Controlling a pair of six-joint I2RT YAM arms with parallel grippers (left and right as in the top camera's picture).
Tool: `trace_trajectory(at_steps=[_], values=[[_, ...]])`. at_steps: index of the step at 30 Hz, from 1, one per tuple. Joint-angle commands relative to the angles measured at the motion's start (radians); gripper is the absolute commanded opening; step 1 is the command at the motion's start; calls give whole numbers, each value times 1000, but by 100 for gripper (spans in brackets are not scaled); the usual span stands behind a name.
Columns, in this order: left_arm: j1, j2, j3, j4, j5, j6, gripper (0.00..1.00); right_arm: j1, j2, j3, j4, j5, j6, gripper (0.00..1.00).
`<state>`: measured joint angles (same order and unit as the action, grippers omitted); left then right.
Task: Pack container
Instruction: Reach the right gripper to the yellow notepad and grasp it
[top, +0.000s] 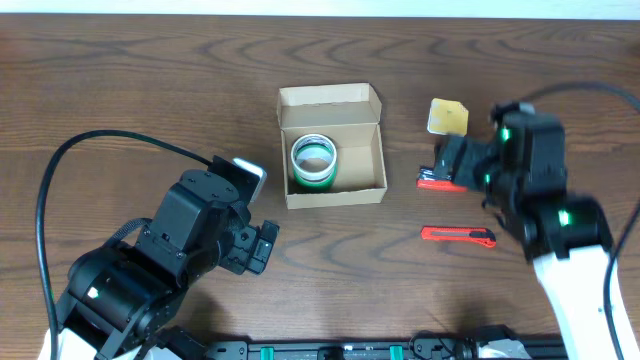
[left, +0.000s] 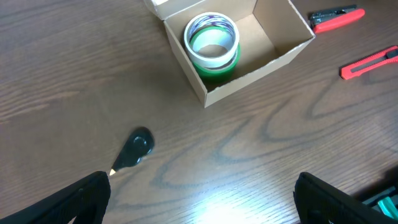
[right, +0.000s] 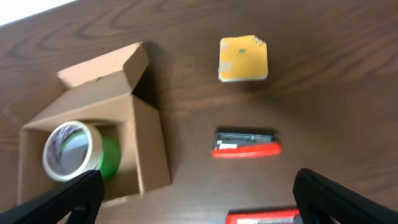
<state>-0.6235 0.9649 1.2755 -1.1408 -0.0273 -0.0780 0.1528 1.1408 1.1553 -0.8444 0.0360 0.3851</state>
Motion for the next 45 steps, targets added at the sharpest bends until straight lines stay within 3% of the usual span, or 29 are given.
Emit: trace_trajectory(at_steps=[1, 5, 7, 26, 45], values=[[3, -6, -4, -1, -9, 3, 95, -11, 74, 64, 23, 5, -69, 99], [3, -5, -4, -12, -8, 3, 95, -14, 135, 65, 158, 13, -132, 99], [3, -5, -4, -12, -8, 3, 95, -30, 177, 74, 190, 13, -97, 99], [3, -5, -4, -12, -8, 3, 95, -168, 739, 364, 151, 32, 3, 99], [3, -5, -4, -12, -8, 3, 95, -170, 958, 364, 364, 86, -46, 99]])
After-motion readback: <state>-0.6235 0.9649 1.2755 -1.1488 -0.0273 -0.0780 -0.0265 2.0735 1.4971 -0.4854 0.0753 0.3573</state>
